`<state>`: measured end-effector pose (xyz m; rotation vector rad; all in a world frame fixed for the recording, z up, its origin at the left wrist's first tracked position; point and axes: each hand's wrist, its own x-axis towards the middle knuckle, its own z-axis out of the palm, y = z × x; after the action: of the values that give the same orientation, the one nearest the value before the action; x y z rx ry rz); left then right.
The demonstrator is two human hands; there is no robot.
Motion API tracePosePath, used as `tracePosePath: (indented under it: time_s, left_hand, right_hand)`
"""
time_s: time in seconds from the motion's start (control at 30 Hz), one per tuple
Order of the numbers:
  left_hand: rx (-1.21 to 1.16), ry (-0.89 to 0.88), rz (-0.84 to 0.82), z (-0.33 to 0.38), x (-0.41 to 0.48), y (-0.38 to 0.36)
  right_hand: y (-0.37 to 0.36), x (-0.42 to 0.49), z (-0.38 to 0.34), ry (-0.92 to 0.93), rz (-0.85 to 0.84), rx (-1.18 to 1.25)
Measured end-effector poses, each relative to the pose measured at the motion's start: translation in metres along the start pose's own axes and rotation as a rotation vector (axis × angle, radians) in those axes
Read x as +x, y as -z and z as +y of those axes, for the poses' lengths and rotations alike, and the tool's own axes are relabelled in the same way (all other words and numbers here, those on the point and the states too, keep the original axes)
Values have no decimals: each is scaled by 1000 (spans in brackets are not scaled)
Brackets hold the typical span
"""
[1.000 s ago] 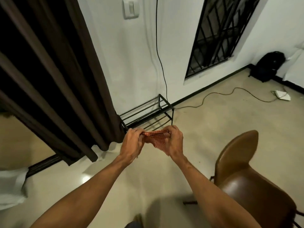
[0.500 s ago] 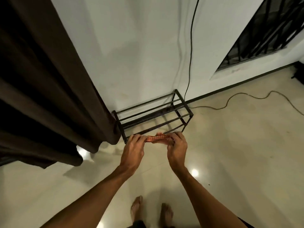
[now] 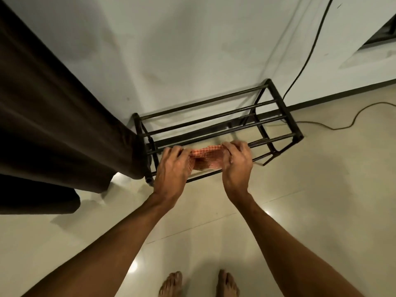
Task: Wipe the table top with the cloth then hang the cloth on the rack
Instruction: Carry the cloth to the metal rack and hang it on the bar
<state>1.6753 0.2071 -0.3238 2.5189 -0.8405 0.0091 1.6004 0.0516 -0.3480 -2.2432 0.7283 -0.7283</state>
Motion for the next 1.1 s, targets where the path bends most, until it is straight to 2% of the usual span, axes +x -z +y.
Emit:
tracePosePath:
  time_s: [0.07, 0.23, 0.43, 0.63, 0.9, 1.1]
  left_hand:
    - [-23, 52, -50, -10, 6, -14]
    - [0, 129, -156, -38, 5, -57]
    - [-77, 86, -210, -46, -18, -57]
    - [35, -67, -128, -47, -22, -54]
    - [158, -134, -65, -34, -40, -44]
    - [203, -101, -151, -15, -59, -46]
  right_hand:
    - [-21, 8, 17, -7, -66, -23]
    - [-49, 9, 54, 27, -369, -147]
    - [-30, 5, 54, 155, -478, -277]
    - [-10, 3, 79, 443, -417, -335]
    - [6, 0, 87, 547, -322, -315]
    - [28, -30, 97, 509, -435, -328]
